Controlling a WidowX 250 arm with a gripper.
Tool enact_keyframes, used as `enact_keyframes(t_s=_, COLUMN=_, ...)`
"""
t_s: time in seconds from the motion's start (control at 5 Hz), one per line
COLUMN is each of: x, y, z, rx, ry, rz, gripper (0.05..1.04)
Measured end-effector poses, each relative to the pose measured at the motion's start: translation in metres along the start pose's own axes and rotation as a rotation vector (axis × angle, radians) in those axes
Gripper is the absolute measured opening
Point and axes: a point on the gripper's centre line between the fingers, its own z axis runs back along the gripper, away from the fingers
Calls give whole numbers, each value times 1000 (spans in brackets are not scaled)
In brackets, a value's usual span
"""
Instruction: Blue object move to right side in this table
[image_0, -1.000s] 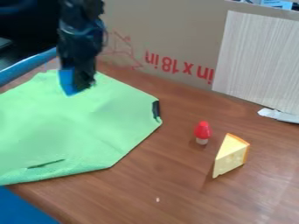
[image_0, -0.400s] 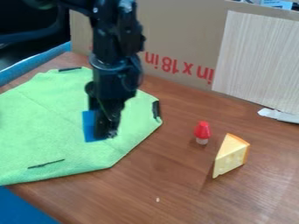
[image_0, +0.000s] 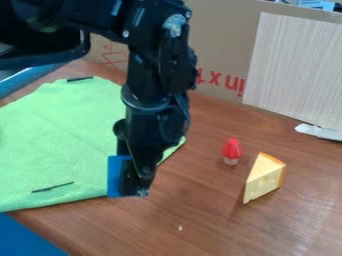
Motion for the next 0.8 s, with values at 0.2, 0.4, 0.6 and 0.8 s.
enact_keyframes(t_s=0.2, x=9, y=-19, z=-6, rx=14, ry=-9, rz=-28, gripper=593)
enact_keyframes(t_s=0.4, x=21, y=-24, z=-24, rx=1, ry=9, rz=-23, gripper=593)
enact_keyframes(t_s=0.6, x=41, y=-24, z=-40, rx=-23, ry=6, rz=-18, gripper=593)
enact_keyframes(t_s=0.8, x=53, y=-22, z=-52, rx=-36, ry=19, rz=-3, gripper=662)
